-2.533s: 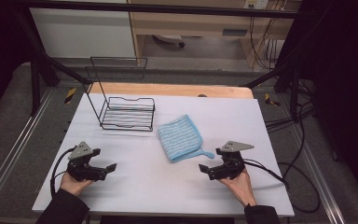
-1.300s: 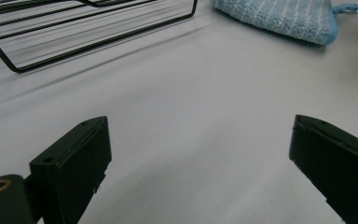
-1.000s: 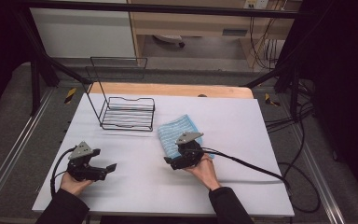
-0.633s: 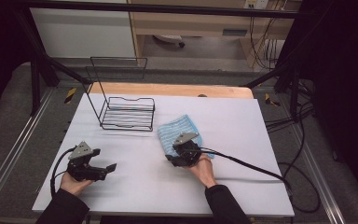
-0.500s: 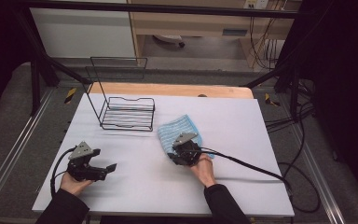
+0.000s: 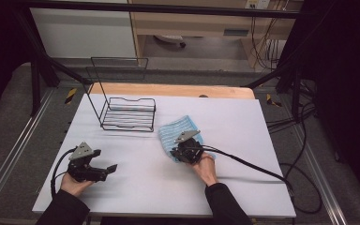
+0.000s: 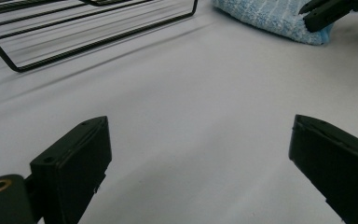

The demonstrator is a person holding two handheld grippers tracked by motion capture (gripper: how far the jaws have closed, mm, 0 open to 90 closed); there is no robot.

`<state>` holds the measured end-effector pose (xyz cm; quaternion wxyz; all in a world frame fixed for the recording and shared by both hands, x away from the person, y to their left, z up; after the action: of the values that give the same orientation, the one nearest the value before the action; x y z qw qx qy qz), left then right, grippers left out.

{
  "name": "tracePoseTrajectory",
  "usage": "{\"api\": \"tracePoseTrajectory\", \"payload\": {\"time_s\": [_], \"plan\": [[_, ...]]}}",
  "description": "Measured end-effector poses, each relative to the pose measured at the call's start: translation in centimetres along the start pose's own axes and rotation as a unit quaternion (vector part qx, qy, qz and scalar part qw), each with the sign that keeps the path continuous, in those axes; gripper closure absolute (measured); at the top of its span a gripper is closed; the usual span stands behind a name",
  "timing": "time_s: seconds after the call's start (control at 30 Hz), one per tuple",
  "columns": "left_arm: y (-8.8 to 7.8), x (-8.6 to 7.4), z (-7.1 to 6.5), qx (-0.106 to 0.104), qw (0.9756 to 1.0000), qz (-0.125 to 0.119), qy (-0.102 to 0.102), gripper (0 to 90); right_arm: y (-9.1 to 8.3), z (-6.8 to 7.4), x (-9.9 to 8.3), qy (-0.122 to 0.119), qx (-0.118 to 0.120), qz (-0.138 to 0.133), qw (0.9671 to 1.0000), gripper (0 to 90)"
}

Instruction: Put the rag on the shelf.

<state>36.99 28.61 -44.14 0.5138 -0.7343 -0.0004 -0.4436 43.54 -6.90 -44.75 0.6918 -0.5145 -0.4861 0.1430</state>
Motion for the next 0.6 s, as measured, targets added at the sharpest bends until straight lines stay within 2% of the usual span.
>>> {"api": "tracePoseTrajectory", "payload": {"time_s": [0.3, 0.4, 0.6], "plan": [[0.0, 0.0, 0.0, 0.001, 1.0000, 0.000, 0.000, 5.7, -1.1, 0.4, 0.0, 0.009, 0.020, 0.000, 0.9998, 83.4], [0.0, 0.0, 0.0, 0.001, 1.0000, 0.001, -0.001, 5.6, -1.6, 1.0, -0.2, 0.008, 0.037, -0.004, 0.9993, 83.3], [0.0, 0.0, 0.0, 0.002, 1.0000, 0.003, -0.002, 5.7, -2.0, 2.3, -0.5, 0.006, 0.052, -0.007, 0.9986, 83.2]]}}
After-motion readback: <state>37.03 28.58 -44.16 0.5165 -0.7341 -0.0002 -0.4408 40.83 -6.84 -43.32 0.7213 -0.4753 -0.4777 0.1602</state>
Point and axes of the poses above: each handheld gripper's, and its own axes: y roughly forward along the jaws, x roughly out of its top, z roughly to its left, the point moved 1 cm from there along y, roughly forward along the jaws, and after that the axes turned 14 degrees about z, right-handed, at the moved point
